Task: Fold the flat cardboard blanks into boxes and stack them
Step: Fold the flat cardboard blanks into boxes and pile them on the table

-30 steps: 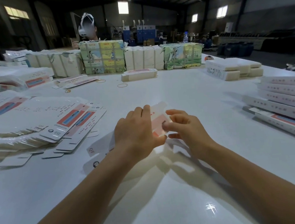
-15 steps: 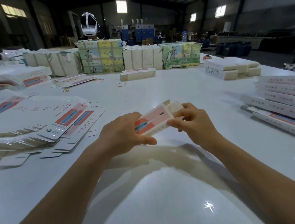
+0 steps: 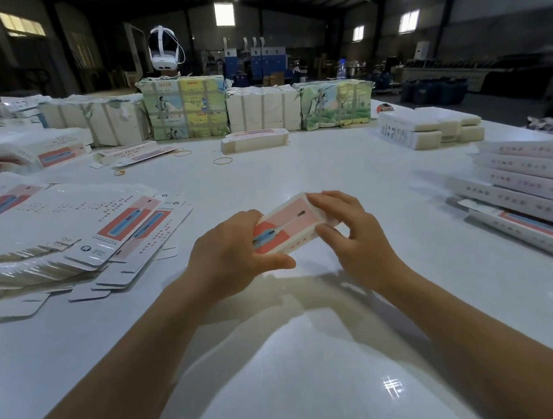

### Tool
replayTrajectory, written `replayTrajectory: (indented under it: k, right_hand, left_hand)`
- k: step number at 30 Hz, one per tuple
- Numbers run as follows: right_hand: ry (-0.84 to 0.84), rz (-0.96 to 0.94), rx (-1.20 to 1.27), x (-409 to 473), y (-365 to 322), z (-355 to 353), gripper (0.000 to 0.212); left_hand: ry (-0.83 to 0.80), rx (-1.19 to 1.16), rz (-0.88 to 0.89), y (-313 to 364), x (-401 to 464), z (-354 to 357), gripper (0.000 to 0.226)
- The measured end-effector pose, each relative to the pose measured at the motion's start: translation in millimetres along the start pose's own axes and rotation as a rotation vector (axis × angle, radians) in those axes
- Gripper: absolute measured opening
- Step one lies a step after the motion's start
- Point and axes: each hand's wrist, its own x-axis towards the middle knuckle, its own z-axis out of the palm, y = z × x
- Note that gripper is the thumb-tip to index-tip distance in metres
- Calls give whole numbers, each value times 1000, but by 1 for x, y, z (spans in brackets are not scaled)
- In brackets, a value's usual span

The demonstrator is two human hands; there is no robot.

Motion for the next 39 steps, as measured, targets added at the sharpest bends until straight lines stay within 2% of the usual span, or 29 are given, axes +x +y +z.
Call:
replayTrajectory:
  k: [3,7,10,12,14,16,19,23,26,28,33,35,37,39]
  right_hand:
    - [100,38,45,-4,-3,11,43]
    - [131,100,118,-4,-8,11,42]
    - [341,173,94,-2,-6,14,43]
    - [432,266,177,-1,-6,15,40]
    - [422,342,288,-2,-5,16,31]
    - [405,314,314,-3,-6,17,27]
    - [355,201,184,-5,-11,19,34]
    - [165,243,108,-2,-6,16,53]
    - [122,205,144,0,-8,13,32]
    - [152,212,198,0,-8,12,32]
    - [341,407,436,4,-3,7,30]
    - [277,530,588,6,-1,3,21]
    - [188,652,756,7,2,0,22]
    - [202,677,700,8,5,1,26]
  left_hand:
    - [77,34,-13,8,-1,6,62]
    - [145,96,-38,16,-1,13,64]
    - [234,125,-60,20,-1,17,68]
    - [272,172,-74,23,-2,19,70]
    - [274,257,-82,25,-2,22,71]
    - [263,324,-75,28,-2,24,72]
    - [256,343,-56,28,-2,24,70]
    - [234,414,4,23,-4,20,69]
    - [223,441,32,21,-6,18,69]
    - [219,444,34,22,-7,19,68]
    - [264,517,99,27,-8,21,69]
    - [267,529,118,27,-8,21,67]
    - [253,552,116,26,-9,22,67]
    - [237,553,106,26,-9,23,67]
